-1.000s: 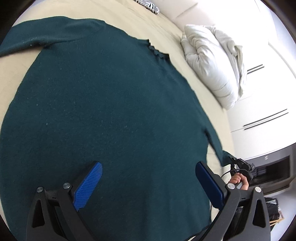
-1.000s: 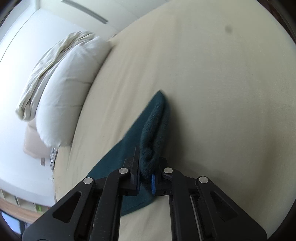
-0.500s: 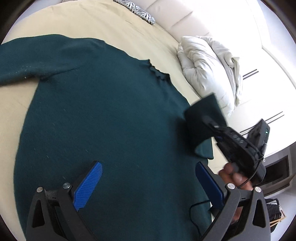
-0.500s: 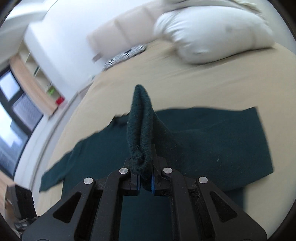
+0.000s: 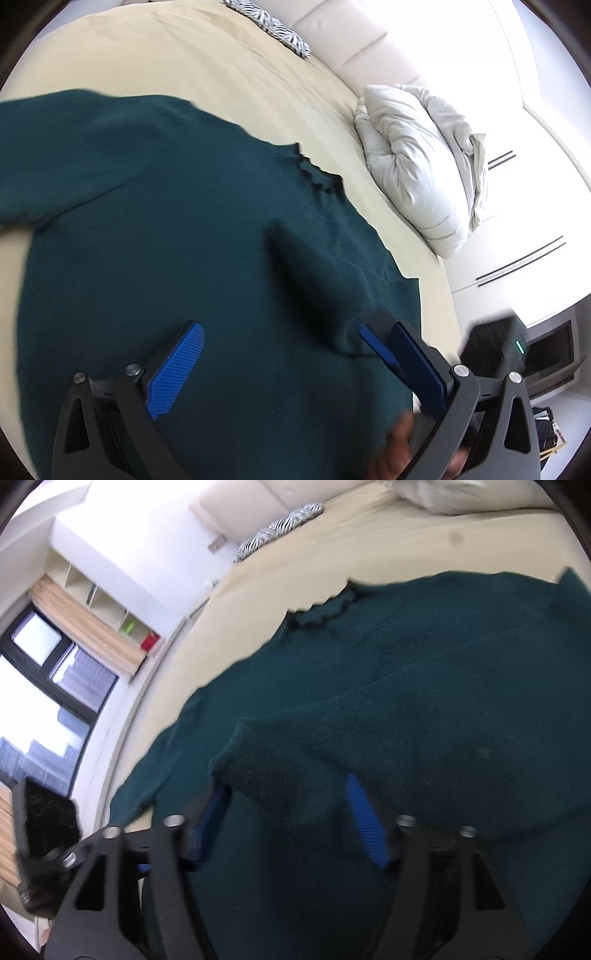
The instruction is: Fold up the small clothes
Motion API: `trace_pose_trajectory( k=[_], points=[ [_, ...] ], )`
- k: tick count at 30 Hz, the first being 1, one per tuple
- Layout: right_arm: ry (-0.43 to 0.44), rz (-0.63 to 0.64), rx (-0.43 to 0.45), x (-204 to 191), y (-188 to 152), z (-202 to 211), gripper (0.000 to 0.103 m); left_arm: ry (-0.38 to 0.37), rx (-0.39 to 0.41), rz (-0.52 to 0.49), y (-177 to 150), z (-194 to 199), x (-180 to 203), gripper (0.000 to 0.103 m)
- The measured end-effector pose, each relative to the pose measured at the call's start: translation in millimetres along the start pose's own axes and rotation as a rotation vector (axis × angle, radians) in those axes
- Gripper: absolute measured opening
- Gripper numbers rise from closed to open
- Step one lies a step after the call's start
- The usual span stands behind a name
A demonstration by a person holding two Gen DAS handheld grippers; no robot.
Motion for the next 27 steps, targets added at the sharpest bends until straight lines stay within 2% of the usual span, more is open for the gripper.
trace_pose_trajectory(
  k=[1,5,8,9,11,13,14,16,18,20,23,27],
  points=[
    [0.007,0.013,0.017,-8.8,-6.0,4.2,0.073,0.004,-0.004,-0.010,3.2,-5.2,5.1,0.103],
    [0.033,0.007,0.040,15.3,-18.1,40.0,0.073,0.054,-0.035,-0.054,20.0,-34.7,19.6,0.102],
    [0.029,-0.053,0.060,35.3,-37.4,60.5,0.073,0.077,-0.060,-0.051,28.2,-54.0,20.3,0.093],
    [0.031,-0.071,0.073,40.5,-56.9,75.2,0.073,0.095,-0.061,-0.067,31.2,-58.4,22.6,0.090],
    [0.030,-0.113,0.113,64.5,-64.1,98.0,0.073,0.119,-0.061,-0.094,35.4,-63.8,26.7,0.078],
    [0.009,-0.139,0.141,82.3,-62.0,114.6,0.073,0.155,-0.077,-0.116,41.1,-71.2,28.6,0.054],
    [-0.002,-0.146,0.149,88.8,-60.9,120.0,0.073,0.169,-0.085,-0.123,43.7,-74.8,28.5,0.048],
    [-0.029,-0.153,0.166,101.5,-57.6,131.8,0.073,0.204,-0.100,-0.148,43.4,-78.3,26.9,0.025],
    [-0.070,-0.144,0.185,111.7,-48.7,138.1,0.072,0.216,-0.107,-0.175,41.9,-78.4,26.7,0.011],
    [-0.108,-0.138,0.199,122.8,-39.4,147.6,0.071,0.209,-0.094,-0.200,40.4,-74.4,28.4,0.010],
    [-0.176,-0.128,0.216,142.6,-5.6,150.9,0.068,0.226,-0.064,-0.240,38.9,-69.9,33.3,0.010],
    [-0.251,-0.116,0.156,169.0,50.9,126.5,0.054,0.244,-0.024,-0.285,38.1,-70.3,38.7,0.010]
  ],
)
Point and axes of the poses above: each gripper's, at about its wrist camera, not at the fingertips, and z roughly against the way its jaws point, x to its right, y to its top, the point moved 2 cm from there along -z, roughly the way its jaws point, and after that the axes turned 5 degrees about -x, right-handed, at the moved point
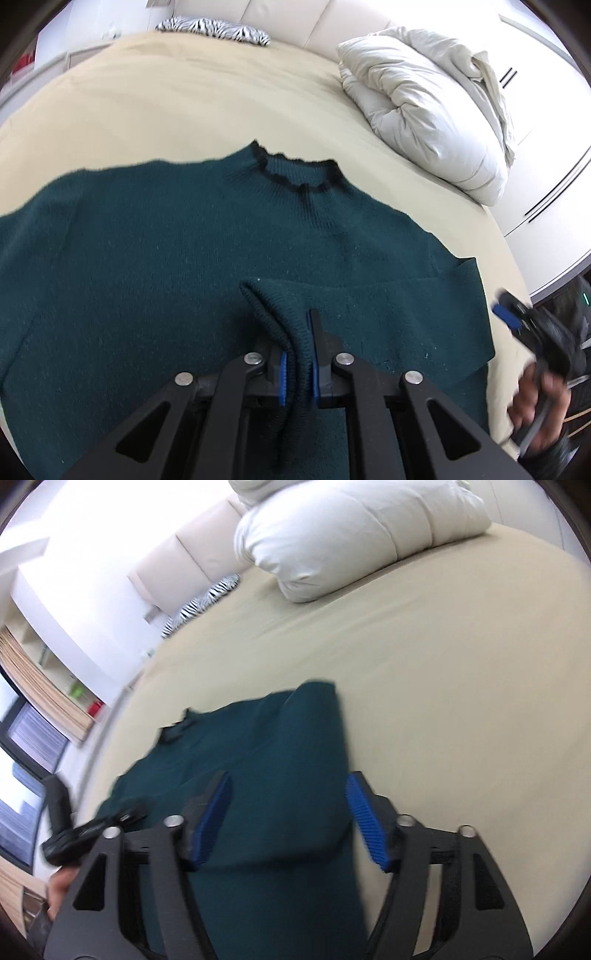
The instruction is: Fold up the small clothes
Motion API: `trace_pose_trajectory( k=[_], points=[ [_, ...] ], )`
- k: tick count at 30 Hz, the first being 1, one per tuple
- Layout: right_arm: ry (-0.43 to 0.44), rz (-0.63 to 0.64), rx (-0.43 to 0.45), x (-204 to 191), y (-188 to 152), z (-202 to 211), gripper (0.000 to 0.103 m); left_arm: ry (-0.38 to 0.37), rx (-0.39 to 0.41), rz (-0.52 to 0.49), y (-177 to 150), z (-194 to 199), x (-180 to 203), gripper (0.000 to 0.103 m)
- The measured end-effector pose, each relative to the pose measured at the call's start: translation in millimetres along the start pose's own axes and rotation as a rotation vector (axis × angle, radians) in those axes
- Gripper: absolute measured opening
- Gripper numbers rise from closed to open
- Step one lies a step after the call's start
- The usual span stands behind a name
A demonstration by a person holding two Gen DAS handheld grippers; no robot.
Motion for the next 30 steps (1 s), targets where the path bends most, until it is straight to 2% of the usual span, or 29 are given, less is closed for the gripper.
trace_pose_trajectory(
  k=[2,7,10,11,12,15,17,23,28,30],
  points=[
    [-0.029,-0.017,-0.036,5.6,22.3,-26.0,0.050,0.010,0.022,-0.016,1.8,1.3,0.9,0.010],
    [-0.019,-0.047,-0.104,23.1,46.3,-67.4,0.049,0.024,0.082,-0.056,8.3,6.0,2.1,0.010],
    [-0.016,-0.017,-0.121,24.8,56.6,-85.5,0.033,0.020,0.107,-0.057,10.3,8.4,0.4,0.010],
    [0.000,-0.022,-0.130,26.8,59.0,-88.6,0.024,0.016,0.121,-0.050,10.3,10.8,-1.8,0.010],
    [0.014,-0.043,-0.135,30.0,61.9,-92.0,0.023,0.010,0.138,-0.040,10.2,14.2,-4.0,0.010],
    [0.082,-0.096,-0.124,35.3,63.4,-89.3,0.023,0.010,0.187,-0.015,9.3,25.1,-13.3,0.010],
    [0.082,-0.100,-0.135,33.7,61.7,-89.8,0.024,0.011,0.203,0.002,8.2,28.6,-19.9,0.010],
    [0.176,-0.251,-0.116,45.1,58.7,-88.6,0.025,0.026,0.196,0.034,2.7,27.8,-36.3,0.010],
    [0.072,-0.138,-0.121,30.8,58.0,-92.9,0.025,0.024,0.157,0.066,-1.2,14.8,-46.8,0.010],
    [0.077,-0.127,-0.127,26.7,60.7,-93.9,0.025,0.024,0.156,0.068,0.5,13.7,-47.5,0.010]
  ],
)
Point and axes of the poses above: each gripper's, at about its wrist camera, not at the fingertips, and z roughly against the way its jaws point, x to its right, y to its top, the point moved 2 cm from there along -z, roughly the way its jaws point, and after that the axes turned 5 degrees about -x, right-handed, at the moved point
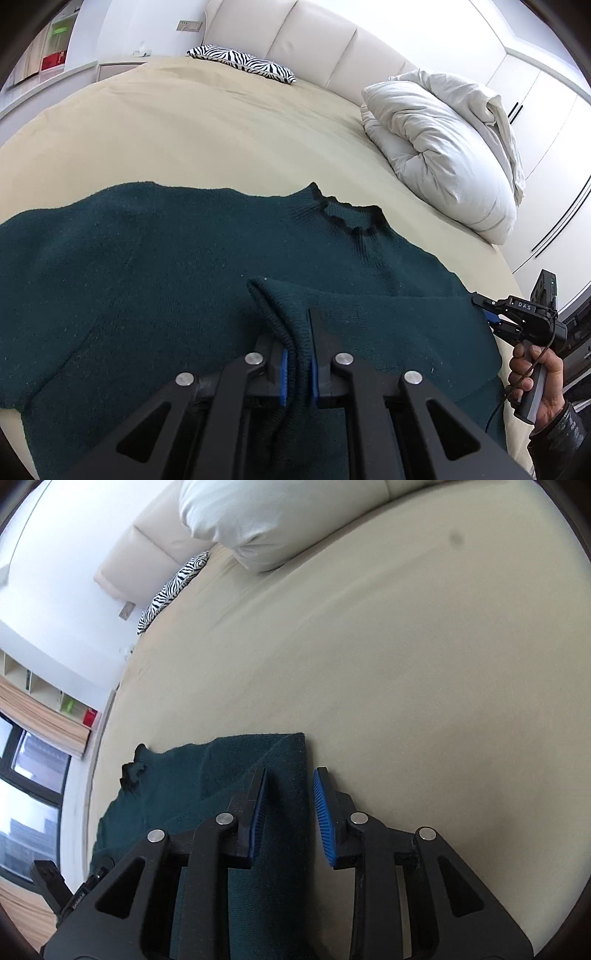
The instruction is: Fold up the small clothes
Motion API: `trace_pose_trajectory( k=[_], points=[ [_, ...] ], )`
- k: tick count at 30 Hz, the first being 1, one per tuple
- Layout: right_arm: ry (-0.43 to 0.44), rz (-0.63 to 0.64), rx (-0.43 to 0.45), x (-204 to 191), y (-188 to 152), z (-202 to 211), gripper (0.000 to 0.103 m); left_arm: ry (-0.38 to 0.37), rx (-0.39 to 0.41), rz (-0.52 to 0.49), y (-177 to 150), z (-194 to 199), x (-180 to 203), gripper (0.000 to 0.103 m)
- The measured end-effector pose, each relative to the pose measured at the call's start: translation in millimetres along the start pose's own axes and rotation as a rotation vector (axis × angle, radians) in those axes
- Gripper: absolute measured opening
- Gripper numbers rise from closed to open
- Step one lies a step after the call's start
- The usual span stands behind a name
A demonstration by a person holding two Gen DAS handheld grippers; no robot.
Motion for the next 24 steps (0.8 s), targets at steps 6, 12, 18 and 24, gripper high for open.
trace_pose_trajectory(
  k=[6,12,18,24],
  points=[
    [-0.136,0.131,0.018,-19.2,-1.0,-1.7,0.006,0.006,0.021,-0.017,8.0,2.5,2.4,0.010],
    [-0.197,0.175,0.072,-21.1,3.4,13.3,0.006,0.046,0.011,-0.019,6.7,-7.5,-1.5,0.010],
    [-0.204,0.161,0.048,-6.3,4.8,-0.6,0.006,0.027,0.010,-0.007,2.1,-11.1,-8.6,0.011],
    [-0.121,0.035,0.085,8.7,-4.6,38.4,0.024,-0.015,0.001,0.035,3.0,-11.0,-17.8,0.014]
  ],
)
Point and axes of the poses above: each gripper's, at about its wrist camera, not at the fingertips, and z roughly against the way its jaws point, x to its right, y to its top, the point moved 2 cm from there along -z, roughly the way its jaws point, and after that the axes turned 5 degrees about -x, right-handed, at the moved point
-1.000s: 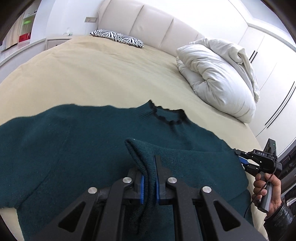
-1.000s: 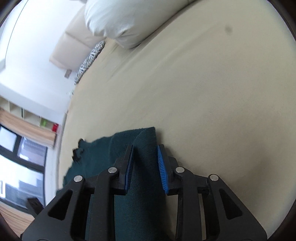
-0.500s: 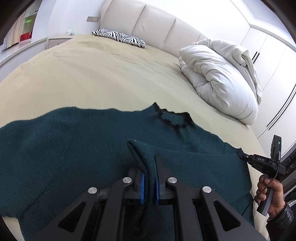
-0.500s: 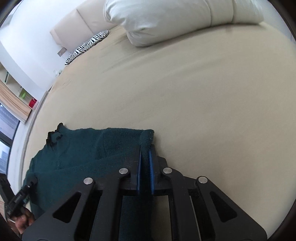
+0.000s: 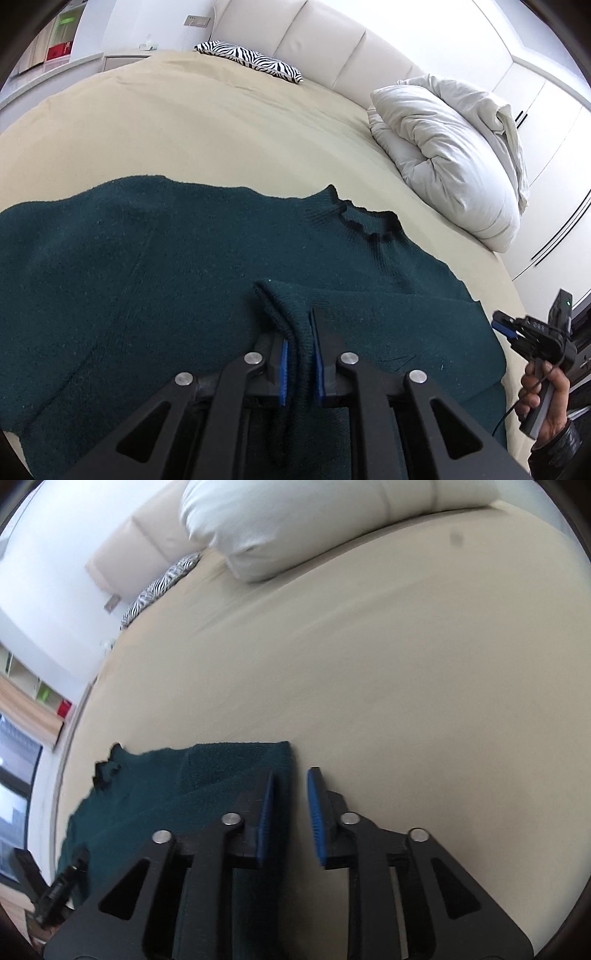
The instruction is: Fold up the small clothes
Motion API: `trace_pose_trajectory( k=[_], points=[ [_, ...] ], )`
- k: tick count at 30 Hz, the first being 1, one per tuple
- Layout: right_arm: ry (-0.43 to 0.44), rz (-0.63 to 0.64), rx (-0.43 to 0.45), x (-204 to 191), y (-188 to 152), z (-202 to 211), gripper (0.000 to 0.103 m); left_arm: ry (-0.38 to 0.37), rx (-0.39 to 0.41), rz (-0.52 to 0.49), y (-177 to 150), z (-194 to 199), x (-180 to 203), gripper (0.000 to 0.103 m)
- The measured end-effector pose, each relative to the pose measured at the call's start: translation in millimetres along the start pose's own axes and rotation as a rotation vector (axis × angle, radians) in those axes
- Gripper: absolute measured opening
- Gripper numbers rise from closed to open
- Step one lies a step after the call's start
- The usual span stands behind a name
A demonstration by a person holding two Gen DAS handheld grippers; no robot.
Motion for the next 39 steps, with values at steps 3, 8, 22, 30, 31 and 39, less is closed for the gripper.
trace_pose_trajectory(
  k=[3,8,22,30,31,39],
  points=[
    [0.006,0.066,-0.032,-6.8,-19.9,17.3,0.024,0.002,0.006,-0.001,0.2,2.2,1.1,0.014],
    [-0.043,0.274,-0.051,-41.8,-62.6,30.4,0.024,0.030,-0.004,-0.024,-0.8,2.5,4.8,0.015],
    [-0.159,0.292,-0.049,-19.3,-81.7,13.0,0.019,0.083,0.008,-0.050,-9.7,8.7,3.7,0.015],
    [-0.182,0.214,-0.040,-30.9,-80.4,32.3,0.024,0.023,0.102,-0.008,-16.7,87.1,-3.5,0.063],
    [-0.168,0.194,-0.011,-33.1,-81.4,45.9,0.024,0.013,0.139,0.012,-20.4,106.2,-10.7,0.070],
    [0.107,0.133,0.087,-91.4,-138.6,112.4,0.072,-0.030,0.309,0.490,-83.4,233.2,-184.5,0.073]
  ],
)
Point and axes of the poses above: each gripper's, at about its wrist camera, not at the fingertips, and z roughly against the way its jaws point, x to its right, y to its top, the point moved 2 cm from there along -z, roughly the way its jaws point, and after that the axes turned 5 degrees about -x, right-handed, at the moved point
